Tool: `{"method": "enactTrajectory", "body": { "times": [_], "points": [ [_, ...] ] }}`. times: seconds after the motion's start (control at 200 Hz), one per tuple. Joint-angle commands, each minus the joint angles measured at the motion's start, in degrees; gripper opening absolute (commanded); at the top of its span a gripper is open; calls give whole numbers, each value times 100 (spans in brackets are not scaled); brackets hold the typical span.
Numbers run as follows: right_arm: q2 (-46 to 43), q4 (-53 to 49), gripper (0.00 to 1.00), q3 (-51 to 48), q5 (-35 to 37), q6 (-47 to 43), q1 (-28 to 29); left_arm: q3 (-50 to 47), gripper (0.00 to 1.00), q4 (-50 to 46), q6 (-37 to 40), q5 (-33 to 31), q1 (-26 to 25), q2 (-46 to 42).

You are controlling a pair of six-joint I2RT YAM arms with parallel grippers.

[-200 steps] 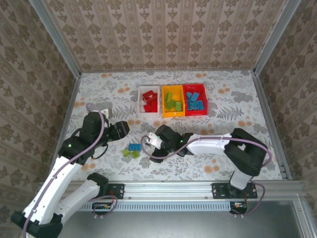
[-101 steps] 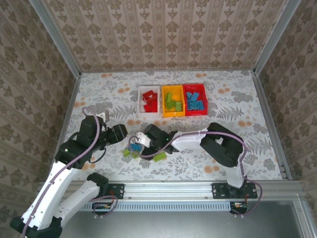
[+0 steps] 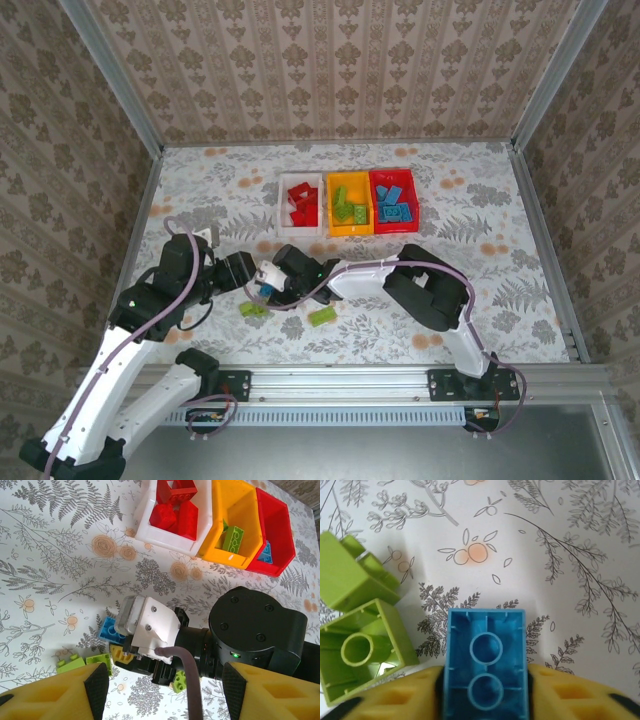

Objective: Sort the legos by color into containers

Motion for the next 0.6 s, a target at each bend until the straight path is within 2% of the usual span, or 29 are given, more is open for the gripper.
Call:
{"method": "enactTrajectory", "body": {
  "times": [0.0, 0.19, 0.315, 0.415, 0.515, 0.595],
  "points": [
    [-15, -197, 33, -51, -174, 50, 77, 116, 65, -89, -61, 58, 50, -51],
    [-1059, -13, 27, -571, 341, 35, 29, -34, 65, 299, -42, 254, 51, 38],
    [-2121, -78, 26, -952, 755, 428, -319, -62, 65, 973, 0, 588, 2, 471],
    [-2901, -274, 26, -1286, 1074, 949, -946, 170, 66, 1597, 186, 662, -192, 1134],
    [-3492, -479, 26, -1552, 1366, 1528, -1863, 661, 66, 2001, 458, 696, -467, 2056],
    [-3618, -732, 26, -1539, 1460, 2048, -2663, 1069, 66, 2241, 628, 763, -666, 2738]
  ]
}}
